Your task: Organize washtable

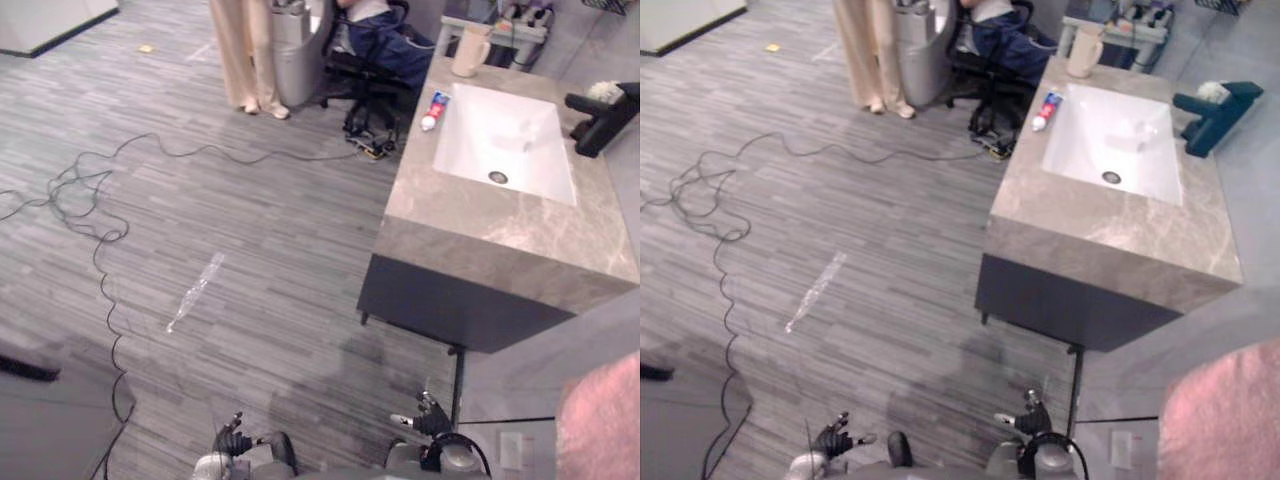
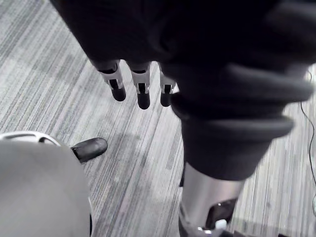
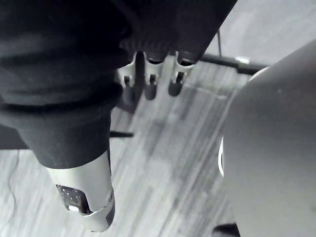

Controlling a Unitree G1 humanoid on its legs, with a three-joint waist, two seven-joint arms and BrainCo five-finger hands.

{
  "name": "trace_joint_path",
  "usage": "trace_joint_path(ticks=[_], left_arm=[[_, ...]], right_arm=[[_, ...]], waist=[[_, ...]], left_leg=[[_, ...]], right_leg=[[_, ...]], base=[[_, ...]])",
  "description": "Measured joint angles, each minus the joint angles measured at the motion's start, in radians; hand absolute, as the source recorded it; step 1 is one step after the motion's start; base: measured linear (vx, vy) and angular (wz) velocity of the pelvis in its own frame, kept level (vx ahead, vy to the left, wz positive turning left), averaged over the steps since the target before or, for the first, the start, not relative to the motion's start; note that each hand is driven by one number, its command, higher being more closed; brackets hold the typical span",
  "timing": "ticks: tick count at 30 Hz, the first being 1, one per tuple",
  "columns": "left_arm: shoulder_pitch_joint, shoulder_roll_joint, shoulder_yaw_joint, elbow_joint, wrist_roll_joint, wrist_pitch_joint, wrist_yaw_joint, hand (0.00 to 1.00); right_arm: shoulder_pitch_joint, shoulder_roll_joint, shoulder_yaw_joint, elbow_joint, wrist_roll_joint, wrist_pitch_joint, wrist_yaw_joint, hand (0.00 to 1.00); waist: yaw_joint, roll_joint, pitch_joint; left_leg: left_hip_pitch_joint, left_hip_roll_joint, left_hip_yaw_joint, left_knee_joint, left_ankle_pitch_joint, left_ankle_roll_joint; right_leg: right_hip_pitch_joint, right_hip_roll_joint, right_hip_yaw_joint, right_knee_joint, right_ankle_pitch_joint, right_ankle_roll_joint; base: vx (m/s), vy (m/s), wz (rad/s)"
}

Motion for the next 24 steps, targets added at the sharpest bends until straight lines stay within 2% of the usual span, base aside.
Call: trace_joint_path(ticks=[1,2,5,9,10,13,14,15,16,17,19,20,21,22,23,24], left_arm=[[0.000,0.004,0.003,0.006,0.000,0.000,0.001,0.00],[0.000,0.011,0.019,0.019,0.000,0.003,0.001,0.00],[-0.001,0.002,0.038,0.032,0.000,0.004,0.012,0.00],[-0.021,-0.009,0.037,0.029,0.004,0.006,0.012,0.00],[-0.033,-0.016,0.036,0.025,0.011,0.005,0.012,0.00],[-0.044,-0.021,0.036,0.008,0.021,0.004,0.012,0.00],[-0.045,-0.016,0.034,-0.004,0.024,0.001,0.012,0.00],[-0.045,-0.010,0.031,-0.010,0.026,0.001,0.014,0.00],[-0.046,-0.006,0.028,-0.011,0.030,-0.001,0.016,0.00],[-0.045,-0.008,0.028,-0.014,0.030,-0.003,0.017,0.00],[-0.041,-0.008,0.028,-0.017,0.031,-0.005,0.019,0.00],[-0.038,-0.010,0.028,-0.018,0.031,-0.006,0.022,0.00],[-0.037,-0.012,0.028,-0.018,0.031,-0.006,0.023,0.00],[-0.037,-0.007,0.028,-0.018,0.031,-0.005,0.028,0.00],[-0.036,-0.007,0.029,-0.018,0.031,-0.006,0.033,0.00],[-0.034,-0.009,0.029,-0.018,0.031,-0.006,0.035,0.00]], right_arm=[[0.000,0.001,0.002,0.001,-0.001,0.000,0.000,0.00],[-0.003,0.002,0.012,0.003,-0.001,0.000,0.001,0.00],[-0.008,-0.002,0.012,0.001,0.000,-0.002,0.002,0.00],[-0.005,-0.007,0.009,0.002,-0.003,0.000,0.003,0.00],[-0.003,-0.007,0.008,0.002,-0.003,0.000,0.003,0.00],[0.000,0.008,-0.009,0.003,0.000,0.004,0.005,0.00],[0.002,0.020,-0.012,0.005,0.004,0.005,0.007,0.00],[0.002,0.024,-0.011,0.005,0.005,0.007,0.009,0.00],[0.000,0.028,-0.010,0.005,0.005,0.007,0.020,0.00],[-0.002,0.031,-0.011,0.005,0.005,0.007,0.023,0.00],[-0.011,0.033,-0.010,0.004,0.005,0.006,0.024,0.00],[-0.016,0.034,-0.010,-0.001,0.005,0.003,0.024,0.00],[-0.015,0.034,-0.009,-0.001,0.005,0.002,0.024,0.00],[-0.014,0.033,-0.009,-0.001,0.005,0.002,0.024,0.00],[-0.012,0.032,-0.009,-0.001,0.005,0.002,0.024,0.00],[0.002,0.030,-0.012,-0.006,0.005,-0.001,0.024,0.00]], waist=[[-0.002,-0.007,-0.002],[-0.003,-0.015,-0.003],[-0.011,-0.002,0.002],[-0.010,-0.001,0.003],[-0.007,-0.012,0.002],[-0.003,-0.056,0.004],[-0.001,-0.085,0.010],[0.003,-0.091,0.013],[0.012,-0.088,0.014],[0.025,-0.077,0.012],[0.029,-0.062,0.014],[0.029,-0.036,0.027],[0.029,-0.037,0.026],[0.029,-0.040,0.025],[0.029,-0.040,0.026],[0.025,-0.039,0.026]], left_leg=[[-0.003,-0.003,-0.002,0.000,0.005,0.002],[-0.008,-0.007,-0.014,-0.001,0.014,-0.002],[-0.016,0.006,-0.044,-0.001,0.021,-0.010],[-0.031,0.004,-0.097,-0.001,0.018,-0.007],[-0.049,-0.005,-0.111,0.000,0.018,-0.007],[-0.083,-0.048,-0.127,0.007,0.020,-0.003],[-0.085,-0.070,-0.140,0.008,0.022,0.015],[-0.083,-0.075,-0.146,0.008,0.024,0.030],[-0.083,-0.072,-0.150,0.009,0.022,0.038],[-0.079,-0.060,-0.150,0.009,0.011,0.053],[-0.068,-0.044,-0.154,0.009,-0.003,0.067],[-0.049,-0.028,-0.159,0.009,-0.019,0.075],[-0.042,-0.026,-0.160,0.010,-0.029,0.075],[-0.039,-0.028,-0.163,0.033,-0.053,0.078],[-0.039,-0.029,-0.166,0.049,-0.067,0.076],[-0.035,-0.038,-0.180,0.086,-0.100,0.070]], right_leg=[[0.006,-0.001,0.003,-0.014,-0.009,0.014],[0.018,-0.002,0.015,-0.042,-0.036,0.063],[0.023,0.017,0.005,-0.037,-0.057,0.077],[0.070,0.043,0.010,-0.047,-0.134,0.110],[0.076,0.043,0.013,-0.055,-0.150,0.122],[0.086,0.024,0.029,-0.076,-0.143,0.132],[0.103,0.006,0.027,-0.074,-0.110,0.122],[0.107,0.002,0.031,-0.077,-0.099,0.133],[0.107,0.008,0.037,-0.076,-0.056,0.147],[0.104,0.021,0.056,-0.073,-0.012,0.147],[0.092,0.038,0.077,-0.042,0.039,0.143],[0.065,0.046,0.097,0.006,0.030,0.133],[0.066,0.045,0.105,0.004,0.003,0.131],[0.065,0.046,0.110,0.005,-0.052,0.125],[0.061,0.048,0.109,0.007,-0.074,0.119],[0.049,0.049,0.105,0.029,-0.121,0.095]], base=[[-0.11,-0.066,0.10],[-0.10,-0.073,0.09],[-0.11,-0.070,0.26],[-0.03,-0.031,0.64],[0.07,0.007,0.83],[0.16,0.049,0.78],[0.29,0.078,0.60],[0.27,0.084,0.35],[0.34,0.117,0.12],[0.27,0.107,0.05],[0.22,0.071,-0.02],[0.23,0.049,-0.01],[0.27,0.038,0.01],[0.17,0.004,0.06],[0.21,-0.027,0.15],[0.16,-0.049,0.23]])
